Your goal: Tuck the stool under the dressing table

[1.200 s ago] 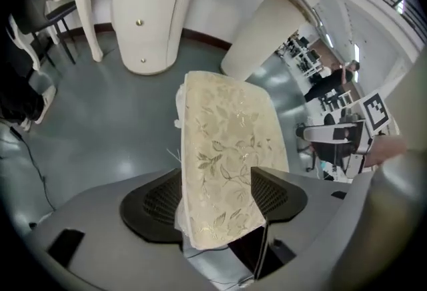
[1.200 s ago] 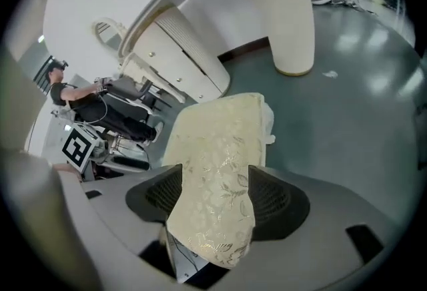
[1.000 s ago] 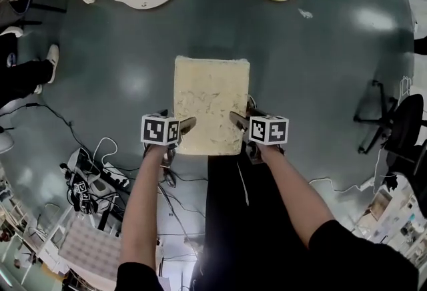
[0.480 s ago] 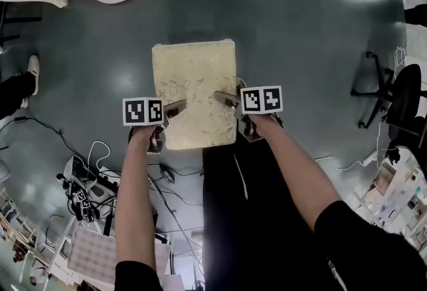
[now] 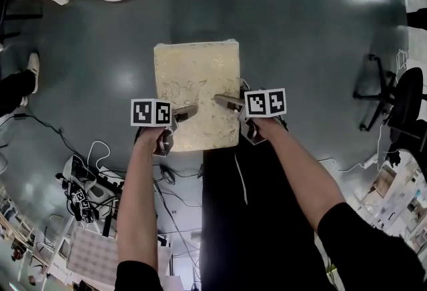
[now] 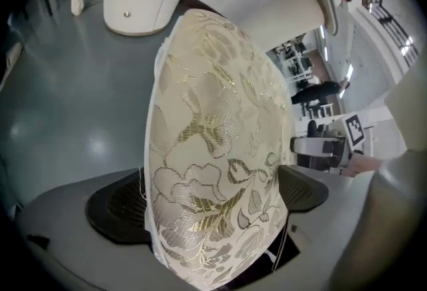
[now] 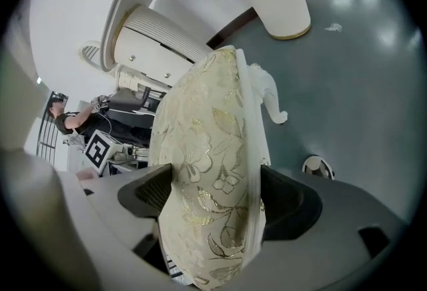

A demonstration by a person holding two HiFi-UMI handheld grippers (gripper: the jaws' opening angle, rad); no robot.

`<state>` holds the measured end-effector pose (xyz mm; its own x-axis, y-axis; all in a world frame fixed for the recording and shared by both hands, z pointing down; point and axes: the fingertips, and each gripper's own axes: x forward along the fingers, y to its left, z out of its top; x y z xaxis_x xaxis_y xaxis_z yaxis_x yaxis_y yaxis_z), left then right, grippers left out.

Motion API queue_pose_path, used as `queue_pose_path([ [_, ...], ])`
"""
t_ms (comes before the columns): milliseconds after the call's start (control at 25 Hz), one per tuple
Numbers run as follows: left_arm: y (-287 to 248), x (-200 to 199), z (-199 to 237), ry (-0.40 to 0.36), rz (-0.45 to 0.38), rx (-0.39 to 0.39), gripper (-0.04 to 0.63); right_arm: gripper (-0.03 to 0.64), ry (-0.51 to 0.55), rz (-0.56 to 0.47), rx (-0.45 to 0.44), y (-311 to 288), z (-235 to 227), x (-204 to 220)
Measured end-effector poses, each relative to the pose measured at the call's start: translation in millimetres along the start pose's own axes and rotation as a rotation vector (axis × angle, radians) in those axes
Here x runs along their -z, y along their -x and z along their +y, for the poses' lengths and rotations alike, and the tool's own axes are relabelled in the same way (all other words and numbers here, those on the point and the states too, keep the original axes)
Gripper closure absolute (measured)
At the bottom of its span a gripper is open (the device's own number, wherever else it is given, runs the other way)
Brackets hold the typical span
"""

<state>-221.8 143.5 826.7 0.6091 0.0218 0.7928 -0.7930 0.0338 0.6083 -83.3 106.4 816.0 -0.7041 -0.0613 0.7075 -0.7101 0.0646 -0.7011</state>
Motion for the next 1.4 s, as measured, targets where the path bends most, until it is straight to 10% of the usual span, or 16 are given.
queue_pose_path([
  [440,5,-24,-1,0.038,-0.048,-0.022,0.005,0.264,0.084,-0.063,0.048,2,9,-35],
  [1400,46,-212,-48,-0.019,-0.127,-0.066,0.005,0.264,0.144,-0.231,0.012,37,27,-228],
])
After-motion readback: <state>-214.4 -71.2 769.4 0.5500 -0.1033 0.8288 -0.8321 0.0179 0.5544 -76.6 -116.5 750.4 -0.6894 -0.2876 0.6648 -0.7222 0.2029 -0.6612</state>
